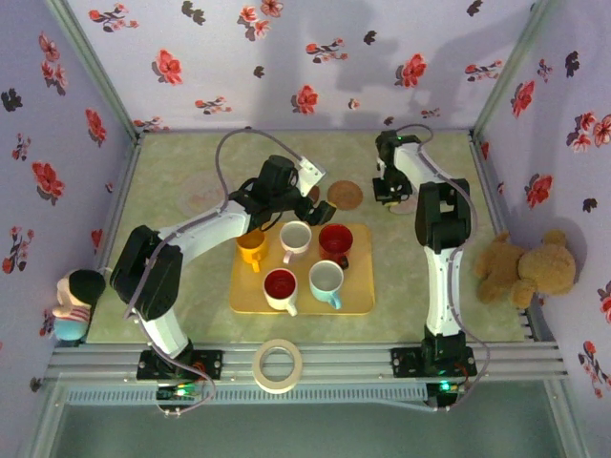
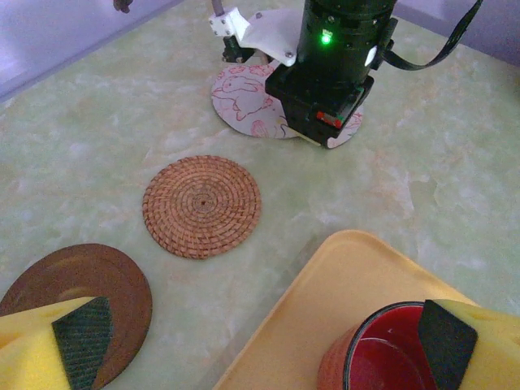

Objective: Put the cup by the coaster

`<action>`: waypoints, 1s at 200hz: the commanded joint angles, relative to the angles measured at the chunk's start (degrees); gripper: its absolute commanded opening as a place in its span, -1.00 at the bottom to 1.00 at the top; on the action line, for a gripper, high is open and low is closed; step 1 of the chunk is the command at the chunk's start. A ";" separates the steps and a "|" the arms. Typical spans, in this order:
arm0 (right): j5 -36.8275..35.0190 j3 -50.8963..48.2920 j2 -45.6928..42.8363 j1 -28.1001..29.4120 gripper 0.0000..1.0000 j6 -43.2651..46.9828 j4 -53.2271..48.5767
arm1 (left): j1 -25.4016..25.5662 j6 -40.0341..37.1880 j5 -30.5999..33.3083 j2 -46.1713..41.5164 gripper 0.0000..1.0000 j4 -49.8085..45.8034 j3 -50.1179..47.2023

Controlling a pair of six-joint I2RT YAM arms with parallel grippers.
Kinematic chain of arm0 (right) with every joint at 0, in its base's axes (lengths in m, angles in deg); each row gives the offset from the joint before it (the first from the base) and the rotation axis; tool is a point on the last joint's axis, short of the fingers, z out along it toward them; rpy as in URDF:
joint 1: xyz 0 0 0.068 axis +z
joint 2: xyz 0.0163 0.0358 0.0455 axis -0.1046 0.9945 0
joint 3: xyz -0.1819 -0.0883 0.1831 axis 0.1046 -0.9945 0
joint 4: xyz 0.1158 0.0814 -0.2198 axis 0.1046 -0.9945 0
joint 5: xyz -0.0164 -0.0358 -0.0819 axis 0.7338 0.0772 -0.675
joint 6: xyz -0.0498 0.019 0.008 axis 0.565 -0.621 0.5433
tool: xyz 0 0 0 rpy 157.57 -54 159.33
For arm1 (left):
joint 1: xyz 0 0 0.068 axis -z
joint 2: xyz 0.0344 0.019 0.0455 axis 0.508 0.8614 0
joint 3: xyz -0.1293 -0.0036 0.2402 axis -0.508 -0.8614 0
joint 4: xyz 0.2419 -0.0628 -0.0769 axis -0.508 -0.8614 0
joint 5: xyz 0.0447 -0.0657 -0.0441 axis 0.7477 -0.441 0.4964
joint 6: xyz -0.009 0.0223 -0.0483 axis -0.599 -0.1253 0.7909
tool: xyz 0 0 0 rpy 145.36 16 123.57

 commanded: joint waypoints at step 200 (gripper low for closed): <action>1.46 -4.36 -4.17 2.06 -0.72 0.18 -1.99 | 0.52 0.47 1.34 -0.84 1.00 0.39 -1.03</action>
